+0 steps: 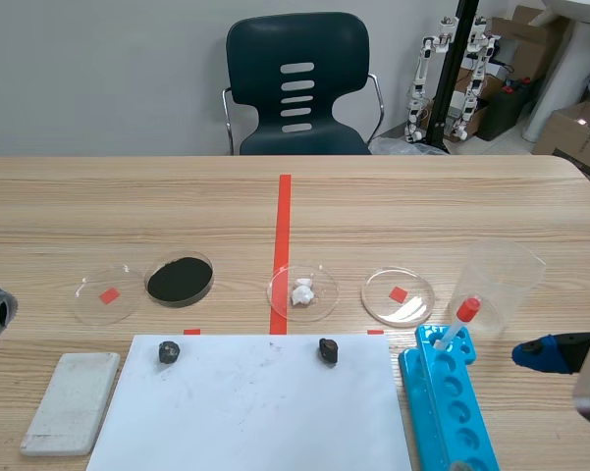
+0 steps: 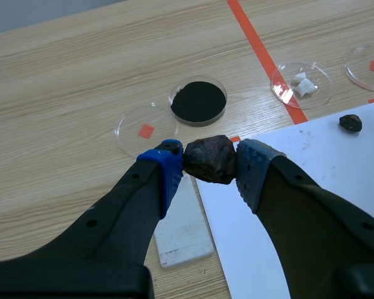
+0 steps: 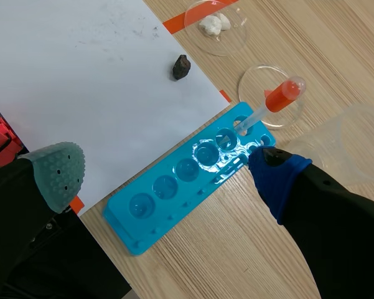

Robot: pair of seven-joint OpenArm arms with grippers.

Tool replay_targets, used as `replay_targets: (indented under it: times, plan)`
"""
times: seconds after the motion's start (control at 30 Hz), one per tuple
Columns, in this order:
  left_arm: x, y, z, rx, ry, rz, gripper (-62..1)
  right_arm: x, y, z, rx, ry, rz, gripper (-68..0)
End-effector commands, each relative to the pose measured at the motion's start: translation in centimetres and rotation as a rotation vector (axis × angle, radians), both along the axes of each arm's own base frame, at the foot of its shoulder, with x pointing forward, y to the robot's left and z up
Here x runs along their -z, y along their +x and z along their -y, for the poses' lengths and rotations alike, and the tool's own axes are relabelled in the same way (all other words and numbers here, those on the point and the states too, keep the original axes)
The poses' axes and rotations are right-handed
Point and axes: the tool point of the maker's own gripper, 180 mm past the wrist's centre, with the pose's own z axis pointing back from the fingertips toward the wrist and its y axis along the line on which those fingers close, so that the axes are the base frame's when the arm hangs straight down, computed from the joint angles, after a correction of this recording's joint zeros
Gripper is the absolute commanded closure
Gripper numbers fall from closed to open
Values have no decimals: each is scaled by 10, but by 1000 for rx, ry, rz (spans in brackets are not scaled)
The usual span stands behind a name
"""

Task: Rub the mineral on the streak plate

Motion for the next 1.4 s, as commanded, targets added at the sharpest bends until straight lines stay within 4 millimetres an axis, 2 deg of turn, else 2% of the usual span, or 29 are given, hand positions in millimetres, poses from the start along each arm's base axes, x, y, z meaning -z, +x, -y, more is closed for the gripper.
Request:
replay_targets:
  times: [0.0,0.2,0.4,0.57,0.83,0.97,1.07,1.37]
  plan:
    - [-7,3,2,-1,-9,28,-130,-8,4,-3,-13,8,27,-547]
    - [-8,4,2,0,-10,30,-130,-8,4,-3,-13,8,27,-547]
    - [-3,13,-1,-12,18,-5,-130,-8,4,-3,-13,8,27,-547]
    - [8,20,-7,-30,52,-82,-130,-8,4,-3,-13,8,27,-547]
    - [17,36,-5,-50,24,-199,-130,-8,4,-3,-13,8,27,-547]
    - [23,45,-12,-104,28,-264,-130,-8,4,-3,-13,8,27,-547]
    - [39,51,-18,-151,6,-341,-130,-8,4,-3,-13,8,27,-547]
    - [106,63,-37,-270,-22,-601,-130,-8,4,-3,-13,8,27,-547]
